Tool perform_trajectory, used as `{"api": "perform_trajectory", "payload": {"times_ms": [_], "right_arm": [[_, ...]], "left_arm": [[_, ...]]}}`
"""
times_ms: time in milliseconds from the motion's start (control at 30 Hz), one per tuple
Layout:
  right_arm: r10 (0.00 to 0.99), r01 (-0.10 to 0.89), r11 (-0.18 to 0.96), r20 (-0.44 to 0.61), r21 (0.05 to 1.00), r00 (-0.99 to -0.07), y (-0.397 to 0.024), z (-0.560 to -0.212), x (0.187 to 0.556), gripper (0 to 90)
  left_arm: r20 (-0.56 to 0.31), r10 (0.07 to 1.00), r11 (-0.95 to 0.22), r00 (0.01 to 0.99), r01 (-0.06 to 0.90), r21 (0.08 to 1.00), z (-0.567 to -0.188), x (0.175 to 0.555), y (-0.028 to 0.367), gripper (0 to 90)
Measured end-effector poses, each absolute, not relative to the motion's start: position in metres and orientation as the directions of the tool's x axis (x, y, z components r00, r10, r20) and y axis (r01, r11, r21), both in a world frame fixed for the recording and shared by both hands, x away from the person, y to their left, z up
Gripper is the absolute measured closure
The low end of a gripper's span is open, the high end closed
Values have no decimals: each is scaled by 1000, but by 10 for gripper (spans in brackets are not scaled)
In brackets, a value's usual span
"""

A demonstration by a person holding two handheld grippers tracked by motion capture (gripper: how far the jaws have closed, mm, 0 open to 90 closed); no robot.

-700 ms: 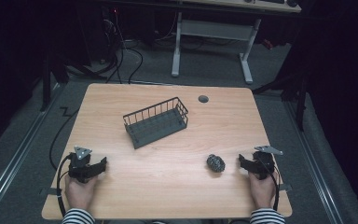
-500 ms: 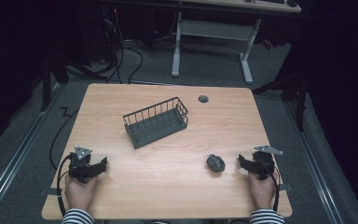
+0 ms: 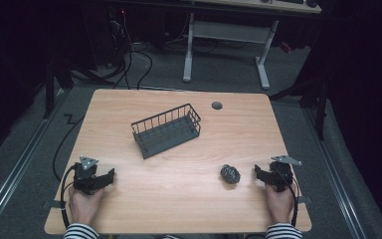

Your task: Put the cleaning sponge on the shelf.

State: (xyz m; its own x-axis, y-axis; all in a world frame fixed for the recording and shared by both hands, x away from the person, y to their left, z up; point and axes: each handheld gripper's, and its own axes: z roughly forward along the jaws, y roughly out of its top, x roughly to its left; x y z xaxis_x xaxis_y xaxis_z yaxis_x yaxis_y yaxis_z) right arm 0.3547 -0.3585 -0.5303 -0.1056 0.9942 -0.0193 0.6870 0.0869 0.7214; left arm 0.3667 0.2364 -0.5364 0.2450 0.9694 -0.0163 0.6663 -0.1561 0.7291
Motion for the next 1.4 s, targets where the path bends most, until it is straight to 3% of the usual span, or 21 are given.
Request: {"api": "perform_trajectory", "payload": {"times_ms": [567,1400], "right_arm": [[994,687,89,-19,721,-108,-358,-530,354,277],[994,687,89,-18,721,-110,-358,-530,354,277]], "left_arm": [[-139,952,-84,274,669,738,-521,366,240,309],[-176,910,-112,375,631,767,-466,386,209,207]]}}
